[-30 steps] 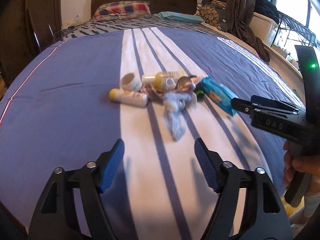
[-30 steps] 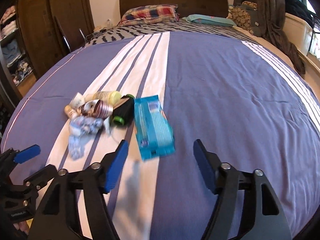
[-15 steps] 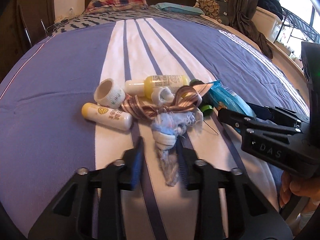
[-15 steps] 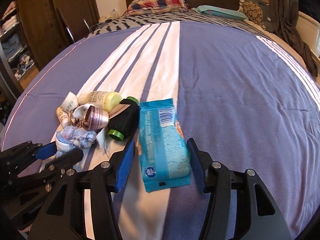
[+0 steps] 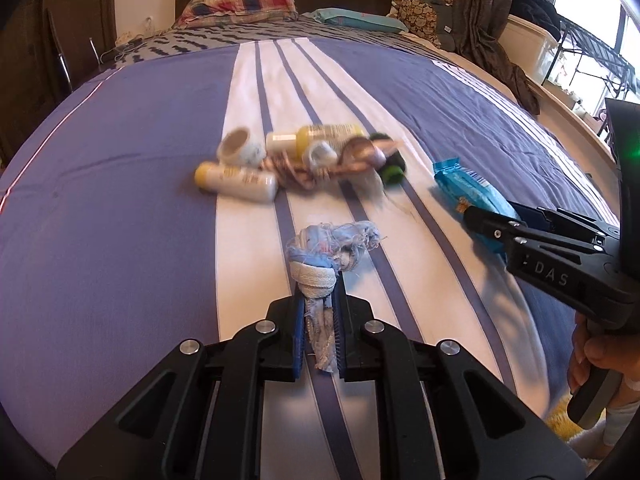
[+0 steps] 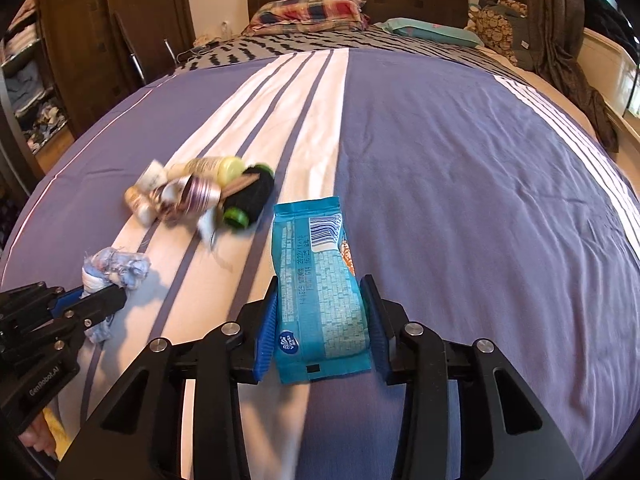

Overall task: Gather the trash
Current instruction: 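Grasp the blue cloth bundle with the left tool while the right tool grasps the blue wipes packet, then carry both items down to the black bin and open the left tool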

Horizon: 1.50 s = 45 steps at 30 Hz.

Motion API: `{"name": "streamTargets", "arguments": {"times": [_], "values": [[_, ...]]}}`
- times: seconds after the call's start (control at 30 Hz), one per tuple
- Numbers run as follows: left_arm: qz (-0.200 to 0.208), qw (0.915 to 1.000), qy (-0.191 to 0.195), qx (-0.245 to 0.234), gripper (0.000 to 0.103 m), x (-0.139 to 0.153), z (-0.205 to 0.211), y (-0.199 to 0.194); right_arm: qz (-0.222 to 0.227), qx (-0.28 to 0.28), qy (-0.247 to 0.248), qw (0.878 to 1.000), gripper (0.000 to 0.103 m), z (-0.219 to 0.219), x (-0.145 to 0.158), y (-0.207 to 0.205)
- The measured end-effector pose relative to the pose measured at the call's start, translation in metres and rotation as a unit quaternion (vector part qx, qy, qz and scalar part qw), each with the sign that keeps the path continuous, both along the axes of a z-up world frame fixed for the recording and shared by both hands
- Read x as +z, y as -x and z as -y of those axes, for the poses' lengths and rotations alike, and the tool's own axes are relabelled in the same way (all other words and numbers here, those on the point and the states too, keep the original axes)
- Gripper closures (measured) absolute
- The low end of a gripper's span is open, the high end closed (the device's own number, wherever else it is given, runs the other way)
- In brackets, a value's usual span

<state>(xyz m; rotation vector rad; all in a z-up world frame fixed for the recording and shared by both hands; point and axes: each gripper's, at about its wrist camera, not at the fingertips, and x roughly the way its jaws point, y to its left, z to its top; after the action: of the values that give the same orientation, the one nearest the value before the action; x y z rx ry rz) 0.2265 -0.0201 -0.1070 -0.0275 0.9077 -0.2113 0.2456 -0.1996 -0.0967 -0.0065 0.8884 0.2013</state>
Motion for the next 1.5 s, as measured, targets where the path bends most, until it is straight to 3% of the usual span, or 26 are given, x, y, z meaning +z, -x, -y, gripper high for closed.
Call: {"name": "streamTargets", "arguments": {"times": [0.43, 0.97, 1.13, 1.5], "values": [[0.020, 0.9997, 0.013, -0.009, 0.092, 0.010, -0.002, 0.106, 0.020, 0.003, -0.025, 0.999, 0.064, 0.013, 0.011, 0.097], [0.020, 0.9990, 0.031, -0.026, 0.092, -0.001, -0.001, 0.184, 0.036, 0.017, -0.056, 0.998, 0.064, 0.014, 0.014, 0.179], [0.002, 0.9989, 0.030, -0.037, 0.092, -0.018, 0.005, 0.206, 0.017, 0.032, -0.060, 0.998, 0.064, 0.011, -0.003, 0.203], [-0.086, 0.9953, 0.013, -0.044, 0.092, -0.090, 0.016, 0.229, -0.072, 0.038, -0.046, 0.996, 0.064, 0.007, -0.070, 0.238]]}}
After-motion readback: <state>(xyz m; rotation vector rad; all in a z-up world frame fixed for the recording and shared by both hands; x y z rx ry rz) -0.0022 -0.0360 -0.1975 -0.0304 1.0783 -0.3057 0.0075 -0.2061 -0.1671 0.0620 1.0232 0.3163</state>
